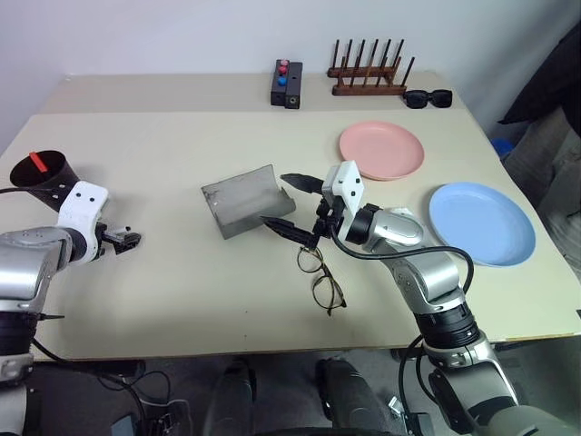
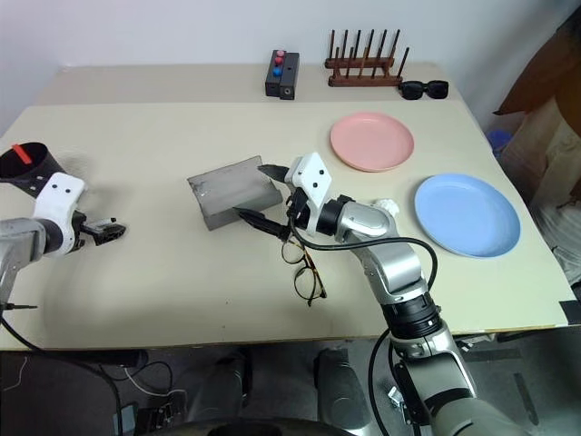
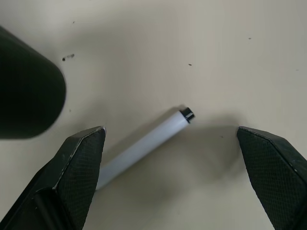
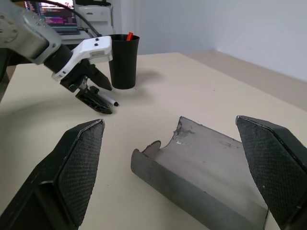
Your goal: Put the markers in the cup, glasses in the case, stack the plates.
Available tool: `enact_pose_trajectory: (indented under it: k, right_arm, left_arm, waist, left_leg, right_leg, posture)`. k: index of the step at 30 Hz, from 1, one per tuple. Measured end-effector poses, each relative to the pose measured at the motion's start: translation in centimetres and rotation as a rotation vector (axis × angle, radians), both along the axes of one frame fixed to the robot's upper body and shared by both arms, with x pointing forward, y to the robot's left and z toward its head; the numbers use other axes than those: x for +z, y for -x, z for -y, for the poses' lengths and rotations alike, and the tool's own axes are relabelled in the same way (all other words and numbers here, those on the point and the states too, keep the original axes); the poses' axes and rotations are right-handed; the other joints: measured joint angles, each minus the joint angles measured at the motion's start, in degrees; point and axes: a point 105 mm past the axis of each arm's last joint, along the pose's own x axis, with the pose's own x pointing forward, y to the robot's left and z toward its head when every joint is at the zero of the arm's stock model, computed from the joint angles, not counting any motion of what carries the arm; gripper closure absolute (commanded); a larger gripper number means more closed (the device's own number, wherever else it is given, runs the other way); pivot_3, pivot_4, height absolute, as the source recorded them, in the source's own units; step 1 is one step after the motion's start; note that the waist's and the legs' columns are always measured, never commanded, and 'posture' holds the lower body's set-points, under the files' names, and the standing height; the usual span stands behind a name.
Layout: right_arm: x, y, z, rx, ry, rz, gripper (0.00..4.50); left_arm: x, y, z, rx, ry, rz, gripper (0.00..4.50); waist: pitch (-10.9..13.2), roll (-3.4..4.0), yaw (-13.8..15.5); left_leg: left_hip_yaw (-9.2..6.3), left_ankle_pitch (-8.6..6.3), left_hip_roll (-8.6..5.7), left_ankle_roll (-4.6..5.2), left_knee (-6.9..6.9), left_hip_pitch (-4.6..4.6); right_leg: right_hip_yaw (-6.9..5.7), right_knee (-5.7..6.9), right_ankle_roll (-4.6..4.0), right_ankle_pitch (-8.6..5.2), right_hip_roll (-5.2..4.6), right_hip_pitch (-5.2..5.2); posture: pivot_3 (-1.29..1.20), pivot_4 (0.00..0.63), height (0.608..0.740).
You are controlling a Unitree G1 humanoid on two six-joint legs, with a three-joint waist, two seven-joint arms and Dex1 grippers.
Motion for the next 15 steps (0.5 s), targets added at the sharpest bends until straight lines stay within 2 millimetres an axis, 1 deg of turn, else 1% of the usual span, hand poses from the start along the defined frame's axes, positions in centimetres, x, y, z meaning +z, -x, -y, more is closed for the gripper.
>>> enact_pose_trajectory:
  k: [2, 3, 5, 6, 9, 10, 15]
  right_arm:
    - [0.0, 0.0, 0.0, -0.006, 0.000, -0.001, 0.00]
    - [-0.1, -0.1, 0.1, -0.009, 0.001, -0.002, 0.00]
    - [-0.2, -0.1, 0.1, -0.016, 0.001, -0.004, 0.00]
    - [-0.2, -0.1, 0.2, -0.018, 0.001, -0.005, 0.00]
    - [-0.3, -0.1, 0.2, -0.021, 0.001, -0.007, 0.00]
    - [-0.3, -0.1, 0.3, -0.023, 0.001, -0.009, 0.00]
    - [-0.4, -0.2, 0.3, -0.028, 0.003, -0.009, 0.00]
  left_arm:
    - [0.0, -0.1, 0.0, -0.022, 0.000, -0.016, 0.56]
    - [-0.1, -0.2, 0.2, -0.035, 0.006, -0.024, 0.91]
    - [-0.2, -0.3, 0.6, -0.062, 0.027, -0.043, 1.83]
    - [-0.3, -0.3, 0.7, -0.074, 0.032, -0.050, 2.42]
    - [-0.5, -0.3, 1.1, -0.097, 0.042, -0.065, 3.90]
    - [-0.5, -0.3, 1.2, -0.103, 0.043, -0.068, 4.48]
    - [-0.4, -0.2, 1.2, -0.104, 0.007, -0.065, 4.48]
  waist:
    - [0.0, 0.00, 0.0]
    - [0.0, 0.00, 0.0]
    - [0.0, 0.00, 0.1]
    - [0.0, 0.00, 0.2]
    - [0.0, 0.00, 0.2]
    - [0.0, 0.00, 0.2]
    - [0.0, 0.01, 0.1]
  left_leg:
    - [0.00, 0.00, 0.00, 0.00, 0.00, 0.00]
    - [0.00, 0.00, 0.00, 0.00, 0.00, 0.00]
    - [0.00, 0.00, 0.00, 0.00, 0.00, 0.00]
    - [0.00, 0.00, 0.00, 0.00, 0.00, 0.00]
    - [0.00, 0.00, 0.01, 0.01, 0.00, 0.01]
    - [0.00, 0.00, 0.01, 0.01, 0.00, 0.01]
    - [0.01, 0.00, 0.01, 0.01, 0.00, -0.01]
  right_leg:
    - [0.00, 0.00, 0.00, 0.00, 0.00, 0.00]
    - [0.00, 0.00, 0.00, 0.00, 0.00, 0.00]
    - [0.00, 0.01, 0.00, 0.00, 0.00, 0.00]
    - [0.00, 0.01, 0.00, 0.00, 0.00, 0.00]
    - [0.01, 0.03, 0.00, 0.00, 0.00, 0.00]
    - [0.00, 0.03, 0.00, 0.00, 0.00, 0.00]
    - [0.01, 0.04, 0.02, 0.00, 0.00, -0.01]
  posture:
    - [0.00, 0.150, 0.740]
    - [0.00, 0.150, 0.740]
    - [0.00, 0.150, 0.740]
    - [0.00, 0.150, 0.740]
    - [0.00, 0.150, 0.740]
    - [0.00, 0.150, 0.740]
    - [0.00, 0.150, 0.740]
